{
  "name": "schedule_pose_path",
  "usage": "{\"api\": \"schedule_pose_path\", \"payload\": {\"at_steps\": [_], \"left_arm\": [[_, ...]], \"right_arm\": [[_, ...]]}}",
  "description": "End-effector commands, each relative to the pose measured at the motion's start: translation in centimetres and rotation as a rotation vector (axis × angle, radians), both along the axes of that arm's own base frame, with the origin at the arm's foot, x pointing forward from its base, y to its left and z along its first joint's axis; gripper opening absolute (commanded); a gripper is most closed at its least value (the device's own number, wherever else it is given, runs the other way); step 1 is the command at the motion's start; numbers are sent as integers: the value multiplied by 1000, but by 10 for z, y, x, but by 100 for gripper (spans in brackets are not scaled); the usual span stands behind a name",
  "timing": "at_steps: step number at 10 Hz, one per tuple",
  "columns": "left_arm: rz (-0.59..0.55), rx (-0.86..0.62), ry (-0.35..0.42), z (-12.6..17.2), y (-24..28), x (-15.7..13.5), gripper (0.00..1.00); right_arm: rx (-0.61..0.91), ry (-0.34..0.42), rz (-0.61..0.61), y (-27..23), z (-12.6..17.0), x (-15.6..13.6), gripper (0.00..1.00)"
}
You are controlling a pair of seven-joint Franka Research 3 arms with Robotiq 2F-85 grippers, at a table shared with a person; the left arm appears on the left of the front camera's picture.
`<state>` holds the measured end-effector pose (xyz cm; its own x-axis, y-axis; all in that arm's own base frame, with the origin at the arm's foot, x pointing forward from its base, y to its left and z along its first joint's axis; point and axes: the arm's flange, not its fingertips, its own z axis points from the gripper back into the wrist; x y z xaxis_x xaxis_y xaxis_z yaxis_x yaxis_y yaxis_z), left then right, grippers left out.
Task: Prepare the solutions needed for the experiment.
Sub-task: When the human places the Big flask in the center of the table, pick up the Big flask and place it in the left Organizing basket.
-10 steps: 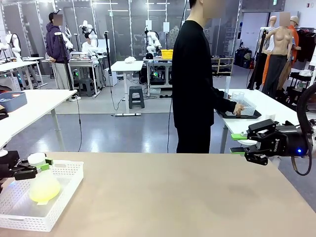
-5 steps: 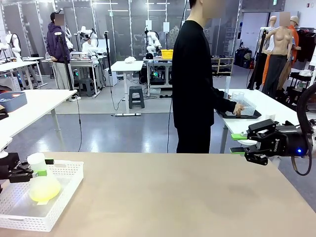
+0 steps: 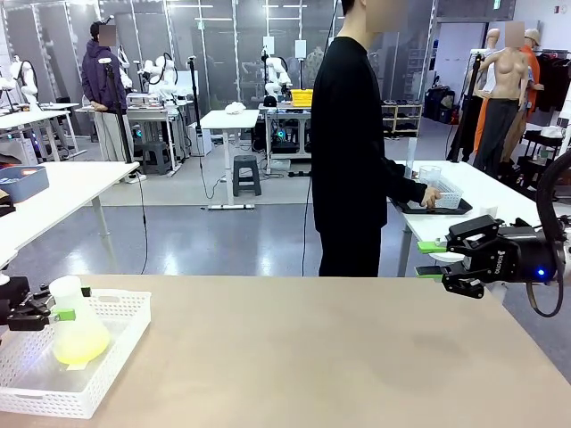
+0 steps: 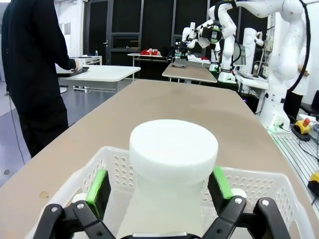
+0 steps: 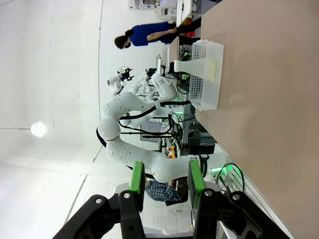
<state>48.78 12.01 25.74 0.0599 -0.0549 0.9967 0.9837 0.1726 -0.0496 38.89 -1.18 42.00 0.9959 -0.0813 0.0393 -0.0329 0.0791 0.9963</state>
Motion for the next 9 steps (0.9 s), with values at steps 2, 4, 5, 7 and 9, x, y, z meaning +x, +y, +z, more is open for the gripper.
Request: {"api": "schedule_pose_path", "payload": {"at_steps": [2,4,5,7,9], "left_arm": [[-12,7,-19,-1,-1,-1,100],[-12,7,-19,-1,-1,-1,100],[-12,7,-19,-1,-1,-1,100],[-12,7,-19,-1,-1,-1,100],[-12,7,-19,-1,-1,-1,100]], "right_arm": [[4,-17,2,0,0,0,46],[4,-17,2,0,0,0,46],[4,-17,2,0,0,0,46],[4,-17,2,0,0,0,46],[4,-17,2,0,0,0,46]]}}
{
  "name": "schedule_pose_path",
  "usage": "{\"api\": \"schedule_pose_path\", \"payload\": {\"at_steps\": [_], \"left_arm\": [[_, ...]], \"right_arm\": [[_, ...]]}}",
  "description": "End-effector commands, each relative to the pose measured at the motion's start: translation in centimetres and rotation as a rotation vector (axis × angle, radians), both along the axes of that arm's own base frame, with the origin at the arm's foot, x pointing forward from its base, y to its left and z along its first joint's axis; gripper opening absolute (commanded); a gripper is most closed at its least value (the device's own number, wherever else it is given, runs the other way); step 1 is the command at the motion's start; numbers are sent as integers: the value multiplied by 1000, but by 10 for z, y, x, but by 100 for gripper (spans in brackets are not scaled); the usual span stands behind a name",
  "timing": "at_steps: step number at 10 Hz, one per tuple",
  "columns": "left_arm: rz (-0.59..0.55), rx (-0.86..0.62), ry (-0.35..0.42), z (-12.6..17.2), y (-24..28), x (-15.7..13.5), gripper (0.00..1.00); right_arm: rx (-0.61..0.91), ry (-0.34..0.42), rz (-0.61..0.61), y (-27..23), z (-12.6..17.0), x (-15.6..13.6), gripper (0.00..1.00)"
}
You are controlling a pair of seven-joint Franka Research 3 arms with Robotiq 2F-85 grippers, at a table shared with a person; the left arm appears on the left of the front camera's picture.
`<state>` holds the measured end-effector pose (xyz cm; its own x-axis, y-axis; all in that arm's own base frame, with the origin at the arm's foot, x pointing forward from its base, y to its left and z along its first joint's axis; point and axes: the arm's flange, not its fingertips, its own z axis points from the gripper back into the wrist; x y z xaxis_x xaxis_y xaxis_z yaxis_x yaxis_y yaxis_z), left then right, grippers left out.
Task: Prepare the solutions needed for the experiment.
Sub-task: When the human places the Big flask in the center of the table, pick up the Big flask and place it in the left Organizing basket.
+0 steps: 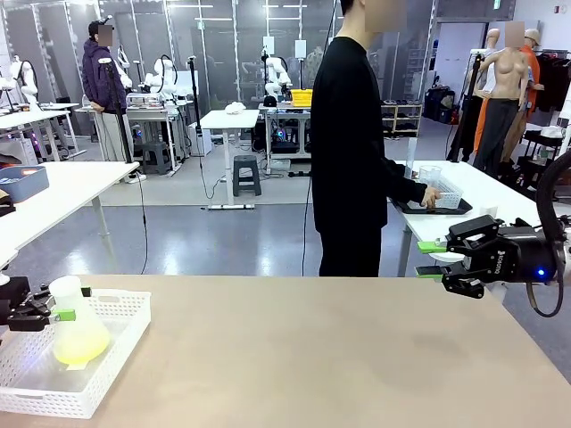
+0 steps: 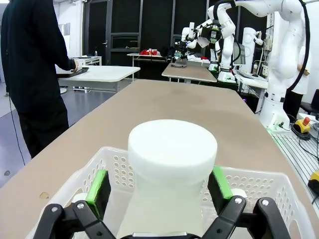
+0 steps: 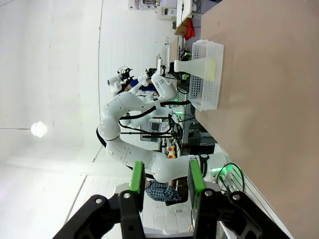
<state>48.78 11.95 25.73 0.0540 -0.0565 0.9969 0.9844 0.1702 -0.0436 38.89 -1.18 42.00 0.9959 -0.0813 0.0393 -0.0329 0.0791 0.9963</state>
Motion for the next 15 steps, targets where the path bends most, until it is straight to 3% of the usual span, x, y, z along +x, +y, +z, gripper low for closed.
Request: {"api": "schedule_pose_path", "payload": {"at_steps": [1,5,6,8,10,12,13,14,15], "left_arm": [[0,0,0,0,0,0,100],[133,-70,11,48,65,12,100],[145,-91,88,56,77,8,100],[136,-171,316,82,90,-21,100],[89,-100,418,107,94,-53,100],[-78,-112,632,124,88,-78,100],[-109,-76,708,127,83,-87,100],[-128,-14,725,133,77,-97,100],[-62,-111,624,119,85,-80,100]], "right_arm": [[4,-17,2,0,0,0,46],[4,-17,2,0,0,0,46],[4,-17,2,0,0,0,46],[4,-17,2,0,0,0,46],[4,-17,2,0,0,0,46],[4,-17,2,0,0,0,46],[4,-17,2,0,0,0,46],[4,-17,2,0,0,0,46],[4,-17,2,0,0,0,46]]}}
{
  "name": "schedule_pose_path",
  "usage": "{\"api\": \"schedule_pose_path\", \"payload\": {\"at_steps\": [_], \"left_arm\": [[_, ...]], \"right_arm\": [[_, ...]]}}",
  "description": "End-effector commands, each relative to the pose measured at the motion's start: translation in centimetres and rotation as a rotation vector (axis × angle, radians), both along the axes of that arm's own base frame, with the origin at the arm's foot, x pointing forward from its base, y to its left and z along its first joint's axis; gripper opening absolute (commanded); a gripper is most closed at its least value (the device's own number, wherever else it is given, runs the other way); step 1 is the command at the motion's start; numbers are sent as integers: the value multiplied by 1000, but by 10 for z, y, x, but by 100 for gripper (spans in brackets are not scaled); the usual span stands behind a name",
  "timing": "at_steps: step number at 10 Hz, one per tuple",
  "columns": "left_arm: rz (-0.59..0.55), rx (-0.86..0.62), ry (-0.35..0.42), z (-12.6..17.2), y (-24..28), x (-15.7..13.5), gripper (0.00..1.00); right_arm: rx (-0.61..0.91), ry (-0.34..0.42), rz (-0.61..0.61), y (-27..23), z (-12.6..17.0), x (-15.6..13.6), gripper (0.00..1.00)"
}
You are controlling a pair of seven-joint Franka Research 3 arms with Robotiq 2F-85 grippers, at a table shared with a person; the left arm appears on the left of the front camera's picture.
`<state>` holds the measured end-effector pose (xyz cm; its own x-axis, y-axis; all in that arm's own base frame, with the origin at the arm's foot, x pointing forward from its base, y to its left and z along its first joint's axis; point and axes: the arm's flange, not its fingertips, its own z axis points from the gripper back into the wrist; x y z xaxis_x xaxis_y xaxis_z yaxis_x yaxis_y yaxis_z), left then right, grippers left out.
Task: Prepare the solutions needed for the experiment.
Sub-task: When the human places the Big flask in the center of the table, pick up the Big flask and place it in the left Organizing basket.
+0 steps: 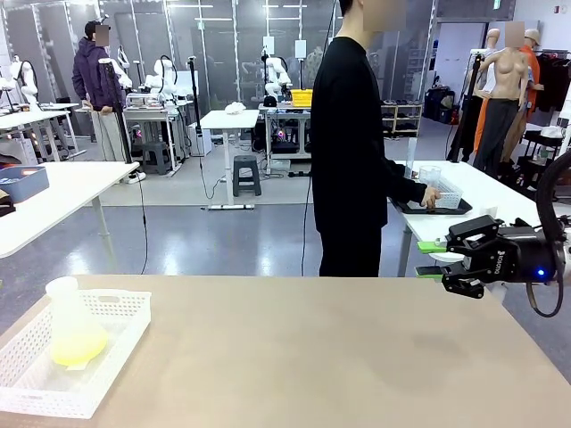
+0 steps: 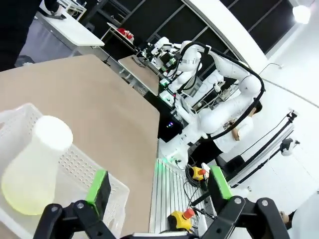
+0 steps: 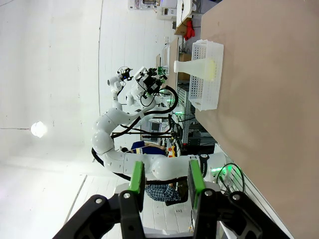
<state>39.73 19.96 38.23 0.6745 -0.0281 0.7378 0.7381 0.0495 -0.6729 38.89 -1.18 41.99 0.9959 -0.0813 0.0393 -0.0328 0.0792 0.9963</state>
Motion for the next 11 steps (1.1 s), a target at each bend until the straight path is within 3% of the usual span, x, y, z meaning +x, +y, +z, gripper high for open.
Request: {"api": "schedule_pose_path", "payload": {"at_steps": [1,5,7,9,10,11], "left_arm": [[53,-23,-63,-6,5,11,100],[36,-27,-39,-6,3,7,100],[41,113,112,11,-24,-23,100],[-49,117,259,6,-42,-39,100],[-41,104,359,3,-49,-42,100],[-57,82,377,-1,-56,-42,100]], "right_arm": [[4,-17,2,0,0,0,46],[4,-17,2,0,0,0,46],[4,-17,2,0,0,0,46],[4,-17,2,0,0,0,46],[4,-17,2,0,0,0,46],[4,-17,2,0,0,0,46]]}}
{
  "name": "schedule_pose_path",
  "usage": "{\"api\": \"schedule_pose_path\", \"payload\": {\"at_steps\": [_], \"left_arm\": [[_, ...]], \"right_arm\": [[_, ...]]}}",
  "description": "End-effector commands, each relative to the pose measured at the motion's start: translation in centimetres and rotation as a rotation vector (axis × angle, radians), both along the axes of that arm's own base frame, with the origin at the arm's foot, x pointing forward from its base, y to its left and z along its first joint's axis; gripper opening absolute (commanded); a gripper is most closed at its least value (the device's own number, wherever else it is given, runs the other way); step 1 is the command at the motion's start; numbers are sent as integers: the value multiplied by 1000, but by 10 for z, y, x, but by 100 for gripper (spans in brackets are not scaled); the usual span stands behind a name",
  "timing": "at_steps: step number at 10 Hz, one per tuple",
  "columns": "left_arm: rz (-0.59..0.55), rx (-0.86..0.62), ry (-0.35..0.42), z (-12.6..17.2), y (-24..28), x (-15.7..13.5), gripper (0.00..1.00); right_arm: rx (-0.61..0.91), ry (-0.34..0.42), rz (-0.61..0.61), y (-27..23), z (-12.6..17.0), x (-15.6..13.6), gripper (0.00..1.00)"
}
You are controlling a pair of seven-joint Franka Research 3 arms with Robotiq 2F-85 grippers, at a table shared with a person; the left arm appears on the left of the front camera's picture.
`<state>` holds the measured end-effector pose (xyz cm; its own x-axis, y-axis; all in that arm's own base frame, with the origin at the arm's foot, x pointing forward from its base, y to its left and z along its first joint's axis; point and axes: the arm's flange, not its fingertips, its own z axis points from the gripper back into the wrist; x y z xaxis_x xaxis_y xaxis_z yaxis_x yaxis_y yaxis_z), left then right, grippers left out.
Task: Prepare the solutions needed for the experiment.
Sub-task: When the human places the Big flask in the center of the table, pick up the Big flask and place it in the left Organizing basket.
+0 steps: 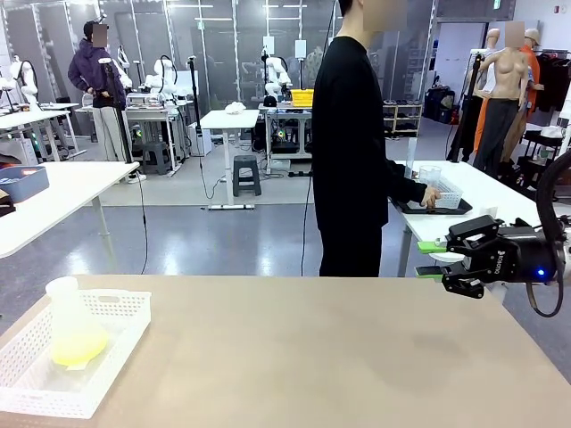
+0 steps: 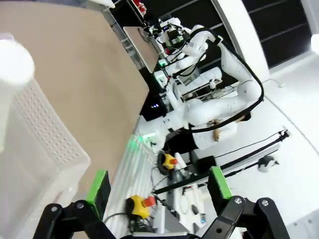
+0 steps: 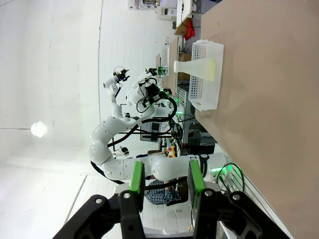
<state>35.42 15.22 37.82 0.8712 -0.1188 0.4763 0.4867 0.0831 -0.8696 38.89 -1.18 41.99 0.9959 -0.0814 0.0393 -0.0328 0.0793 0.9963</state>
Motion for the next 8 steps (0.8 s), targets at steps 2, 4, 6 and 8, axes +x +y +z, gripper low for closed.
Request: {"api": "schedule_pose_path", "payload": {"at_steps": [2,4,6,8], "left_arm": [[60,-33,61,1,-15,10,100],[-2,-8,35,-3,-7,0,100],[-2,-8,35,-3,-7,0,100],[-2,-8,35,-3,-7,0,100]], "right_arm": [[4,-17,2,0,0,0,46],[4,-17,2,0,0,0,46],[4,-17,2,0,0,0,46],[4,-17,2,0,0,0,46]]}}
